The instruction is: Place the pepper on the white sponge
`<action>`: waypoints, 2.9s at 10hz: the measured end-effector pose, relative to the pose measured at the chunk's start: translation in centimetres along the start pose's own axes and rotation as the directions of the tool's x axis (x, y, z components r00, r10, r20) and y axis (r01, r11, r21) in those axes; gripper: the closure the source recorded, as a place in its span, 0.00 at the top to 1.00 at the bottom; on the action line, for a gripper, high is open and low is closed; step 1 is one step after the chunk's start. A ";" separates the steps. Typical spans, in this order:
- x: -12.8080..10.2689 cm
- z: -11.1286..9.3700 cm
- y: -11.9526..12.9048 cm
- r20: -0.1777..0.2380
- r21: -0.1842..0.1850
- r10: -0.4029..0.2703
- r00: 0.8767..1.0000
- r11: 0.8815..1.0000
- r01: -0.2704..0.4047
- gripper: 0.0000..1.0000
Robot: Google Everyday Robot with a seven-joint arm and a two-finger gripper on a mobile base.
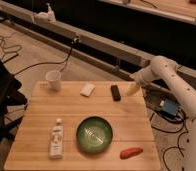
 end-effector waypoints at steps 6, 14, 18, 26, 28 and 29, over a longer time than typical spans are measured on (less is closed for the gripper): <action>0.0 0.0 0.0 0.000 0.000 -0.001 1.000 1.000 0.001 0.80; 2.8 -2.7 4.4 -0.006 -0.159 -0.142 0.990 0.977 0.139 0.80; 6.6 -4.9 7.2 -0.017 -0.201 -0.117 0.993 0.973 0.111 0.80; 13.9 -7.0 15.5 -0.079 -0.258 -0.002 0.997 0.966 -0.018 0.80; 14.0 -7.0 15.5 -0.079 -0.257 -0.002 0.997 0.966 -0.019 0.80; 14.0 -7.0 15.5 -0.079 -0.256 0.000 0.997 0.966 -0.020 0.80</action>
